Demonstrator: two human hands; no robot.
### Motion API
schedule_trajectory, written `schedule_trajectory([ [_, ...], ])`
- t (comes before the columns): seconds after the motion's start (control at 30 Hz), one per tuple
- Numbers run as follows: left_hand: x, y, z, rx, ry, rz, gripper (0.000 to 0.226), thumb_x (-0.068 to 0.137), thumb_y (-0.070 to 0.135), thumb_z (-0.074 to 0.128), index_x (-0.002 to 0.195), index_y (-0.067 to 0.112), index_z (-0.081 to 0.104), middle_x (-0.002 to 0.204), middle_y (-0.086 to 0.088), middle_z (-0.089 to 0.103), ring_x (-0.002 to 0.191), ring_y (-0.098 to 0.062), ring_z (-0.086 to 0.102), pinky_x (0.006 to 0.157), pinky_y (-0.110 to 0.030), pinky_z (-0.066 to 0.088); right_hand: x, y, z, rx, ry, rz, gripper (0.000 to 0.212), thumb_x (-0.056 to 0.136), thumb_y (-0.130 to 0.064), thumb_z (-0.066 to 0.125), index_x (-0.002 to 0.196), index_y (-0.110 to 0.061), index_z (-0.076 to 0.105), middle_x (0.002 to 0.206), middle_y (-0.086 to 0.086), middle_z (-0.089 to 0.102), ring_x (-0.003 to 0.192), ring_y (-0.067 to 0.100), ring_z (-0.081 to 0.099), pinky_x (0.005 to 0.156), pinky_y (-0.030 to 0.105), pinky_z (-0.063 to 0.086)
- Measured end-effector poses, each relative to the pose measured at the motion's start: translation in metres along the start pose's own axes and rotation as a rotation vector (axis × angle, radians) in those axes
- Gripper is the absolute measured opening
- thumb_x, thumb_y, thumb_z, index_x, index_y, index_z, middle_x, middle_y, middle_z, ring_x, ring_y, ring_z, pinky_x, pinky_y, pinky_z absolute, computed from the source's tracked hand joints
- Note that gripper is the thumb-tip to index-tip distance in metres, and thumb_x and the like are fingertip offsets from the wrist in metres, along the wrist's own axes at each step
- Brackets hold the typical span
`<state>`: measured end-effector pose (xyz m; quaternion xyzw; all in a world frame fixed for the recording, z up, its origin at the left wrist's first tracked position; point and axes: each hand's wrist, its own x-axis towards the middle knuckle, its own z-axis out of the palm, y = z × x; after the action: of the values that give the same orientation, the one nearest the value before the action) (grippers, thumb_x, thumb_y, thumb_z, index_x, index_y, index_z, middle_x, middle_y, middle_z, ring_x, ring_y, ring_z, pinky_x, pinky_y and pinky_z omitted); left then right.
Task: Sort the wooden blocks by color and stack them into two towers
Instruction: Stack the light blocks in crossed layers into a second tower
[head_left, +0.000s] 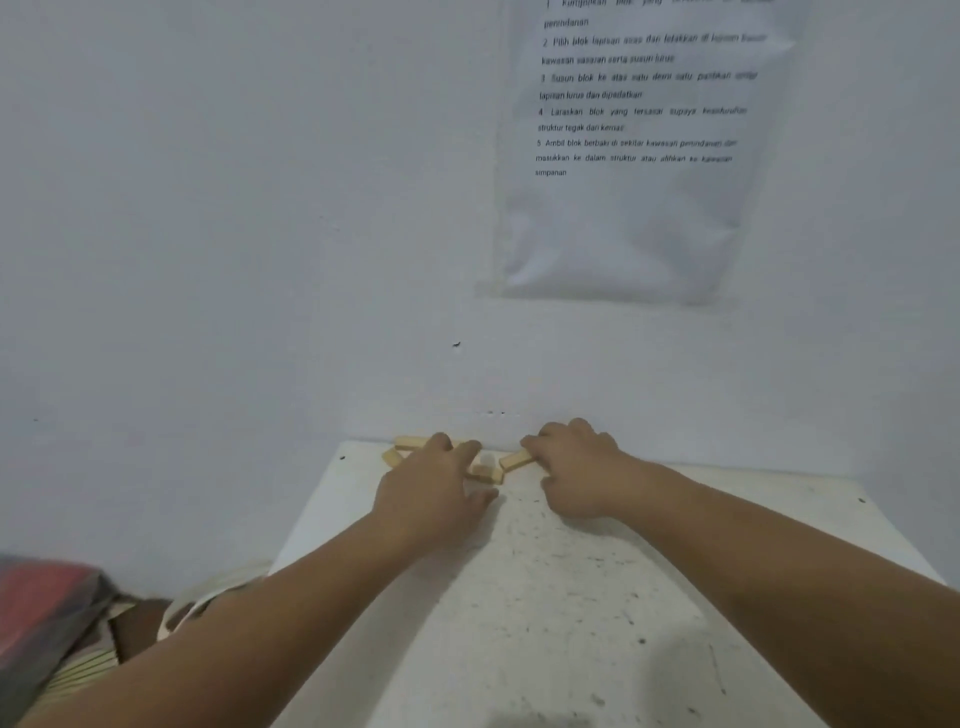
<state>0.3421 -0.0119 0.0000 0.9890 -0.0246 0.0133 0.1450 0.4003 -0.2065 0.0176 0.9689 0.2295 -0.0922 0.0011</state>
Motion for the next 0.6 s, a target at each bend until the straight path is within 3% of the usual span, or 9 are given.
schedule_trajectory([
  [0.1, 0.011, 0.005, 0.012, 0.016, 0.026, 0.024, 0.044, 0.090, 0.066, 0.058, 0.121, 0.036, 0.067, 0.111, 0.006, 0.050, 0.104, -0.017, 0.060, 0.084, -0.036, 0.053, 0.009, -0.005, 0.014, -0.020, 0.015, -0.010, 0.048, 0.096, -0.023, 0.050, 0.143, -0.031, 0.043, 0.131, 0.003, 0.041, 0.118, 0.027, 0.038, 0.098, 0.045, 0.039],
  [0.23, 0.018, 0.006, 0.023, -0.014, 0.039, 0.092, 0.034, 0.087, 0.064, 0.065, 0.101, 0.034, 0.075, 0.102, 0.005, 0.051, 0.097, -0.016, 0.059, 0.082, -0.038, 0.054, 0.012, -0.007, 0.021, 0.067, 0.127, -0.010, 0.033, 0.100, -0.040, 0.051, 0.133, -0.036, 0.055, 0.127, 0.001, 0.046, 0.120, 0.025, 0.040, 0.100, 0.045, 0.037],
  [0.37, 0.020, 0.007, 0.029, -0.018, 0.037, 0.181, 0.029, 0.089, 0.050, 0.075, 0.104, 0.026, 0.077, 0.097, 0.002, 0.056, 0.094, -0.022, 0.062, 0.077, -0.038, 0.054, 0.008, -0.008, 0.020, 0.103, 0.144, -0.001, 0.024, 0.099, -0.034, 0.058, 0.123, -0.035, 0.064, 0.119, 0.001, 0.052, 0.117, 0.026, 0.040, 0.100, 0.043, 0.038],
  [0.5, 0.020, 0.002, 0.028, -0.161, 0.044, 0.104, 0.050, 0.078, 0.048, 0.086, 0.114, 0.018, 0.070, 0.108, 0.005, 0.068, 0.100, -0.015, 0.062, 0.085, -0.040, 0.055, 0.003, -0.007, 0.021, 0.110, 0.163, -0.023, 0.022, 0.095, -0.038, 0.065, 0.117, -0.041, 0.068, 0.109, -0.003, 0.056, 0.110, 0.024, 0.036, 0.092, 0.039, 0.035],
  [0.6, 0.017, 0.001, 0.024, -0.172, -0.011, 0.096, 0.042, 0.080, 0.044, 0.085, 0.111, 0.018, 0.071, 0.107, 0.005, 0.069, 0.098, -0.016, 0.063, 0.086, -0.038, 0.056, -0.004, -0.008, 0.022, 0.074, 0.190, -0.063, 0.021, 0.094, -0.040, 0.065, 0.115, -0.042, 0.068, 0.103, -0.006, 0.057, 0.109, 0.024, 0.036, 0.086, 0.037, 0.032],
])
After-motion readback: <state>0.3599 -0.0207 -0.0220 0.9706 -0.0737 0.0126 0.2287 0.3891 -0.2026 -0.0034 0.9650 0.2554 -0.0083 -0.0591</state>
